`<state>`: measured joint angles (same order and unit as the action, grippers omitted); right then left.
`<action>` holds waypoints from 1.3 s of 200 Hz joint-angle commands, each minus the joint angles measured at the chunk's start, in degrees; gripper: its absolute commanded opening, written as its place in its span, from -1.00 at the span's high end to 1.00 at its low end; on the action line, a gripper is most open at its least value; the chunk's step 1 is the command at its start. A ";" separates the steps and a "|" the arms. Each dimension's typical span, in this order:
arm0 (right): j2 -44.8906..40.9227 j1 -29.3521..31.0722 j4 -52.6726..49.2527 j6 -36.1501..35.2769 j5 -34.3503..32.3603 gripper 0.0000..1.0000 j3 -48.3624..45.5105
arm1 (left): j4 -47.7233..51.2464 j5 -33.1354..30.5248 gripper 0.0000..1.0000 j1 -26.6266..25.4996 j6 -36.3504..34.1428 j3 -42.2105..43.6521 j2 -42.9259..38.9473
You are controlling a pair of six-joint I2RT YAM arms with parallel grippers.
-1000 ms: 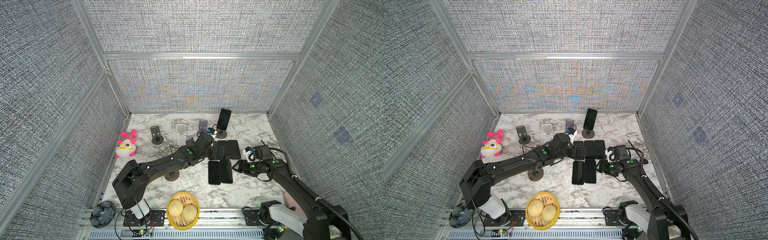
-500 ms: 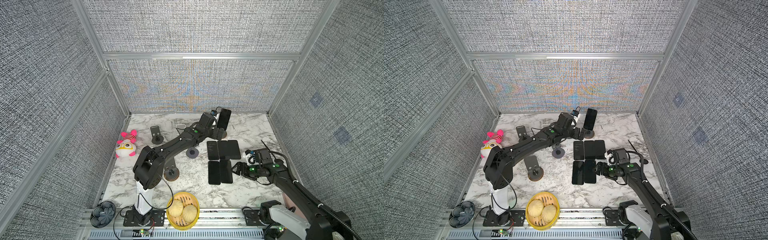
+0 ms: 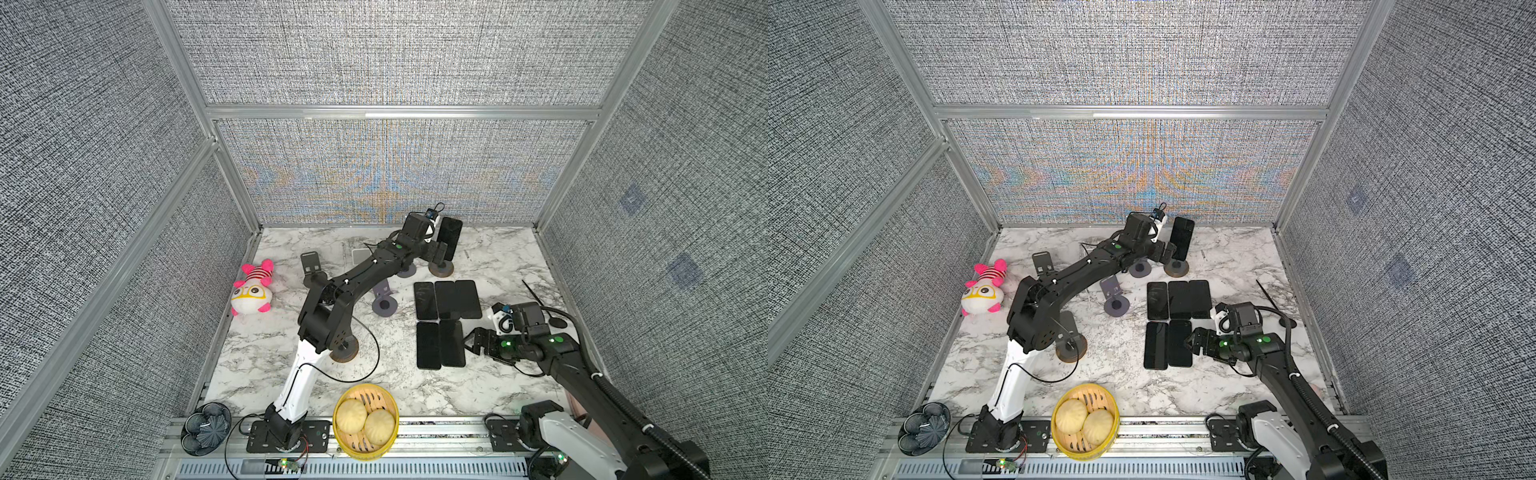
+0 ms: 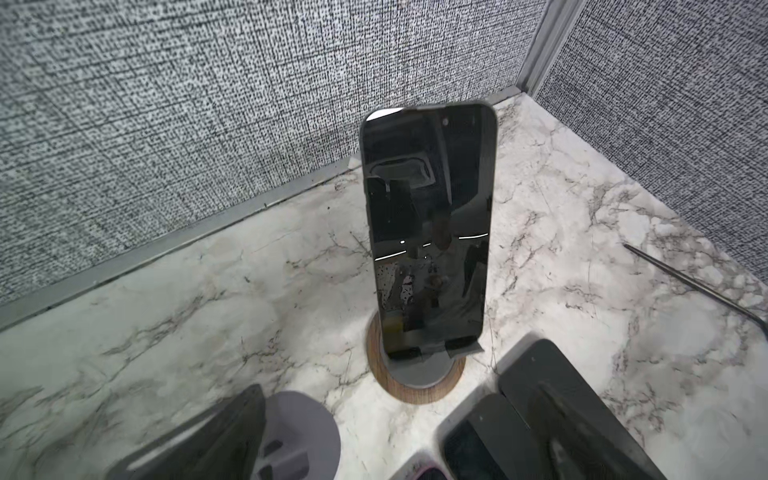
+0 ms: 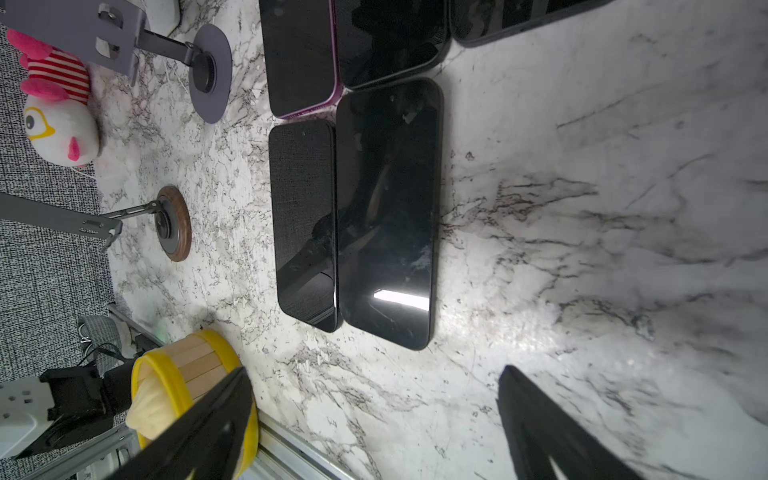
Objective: Remove the phone from the phone stand
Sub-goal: 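Reach the left gripper to the last standing black phone on its stand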
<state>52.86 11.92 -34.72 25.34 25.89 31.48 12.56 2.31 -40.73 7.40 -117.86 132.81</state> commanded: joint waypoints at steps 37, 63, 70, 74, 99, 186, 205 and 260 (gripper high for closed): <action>-1.66 -0.04 -1.55 -0.49 -0.48 -0.86 -0.72 | -5.33 1.04 -0.97 -0.37 1.59 -2.96 5.13; -1.80 -0.04 -1.68 -0.82 -1.10 -0.86 -0.94 | -5.88 -1.33 -0.97 -1.09 1.72 -4.72 7.03; -1.71 -0.02 -1.54 -0.87 -1.19 -0.86 -0.99 | -5.79 -2.19 -0.97 -1.41 1.79 -5.44 7.66; -1.71 -0.01 -1.40 -0.82 -1.19 -0.86 -1.07 | -5.79 -2.57 -0.97 -1.66 1.77 -5.87 7.91; -1.62 -0.06 -1.04 -0.65 -1.28 -0.86 -1.37 | -5.17 -5.33 -0.97 -3.00 1.16 -8.29 9.89; -2.18 0.03 -1.05 -1.26 -2.42 -0.86 -1.84 | -2.46 -8.58 -0.97 -4.18 3.23 -14.38 14.81; -2.45 0.01 -1.17 -1.52 -2.68 -0.86 -1.94 | -2.12 -9.14 -0.97 -4.19 3.77 -14.76 15.43; -3.13 -0.04 -1.44 -1.87 -2.68 -0.86 -2.04 | -1.92 -10.30 -0.97 -4.09 5.21 -15.97 17.06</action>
<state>50.13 11.88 -35.62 24.08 23.57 29.61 10.41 -7.03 -44.91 11.60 -133.19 149.14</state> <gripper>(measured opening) 0.928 0.986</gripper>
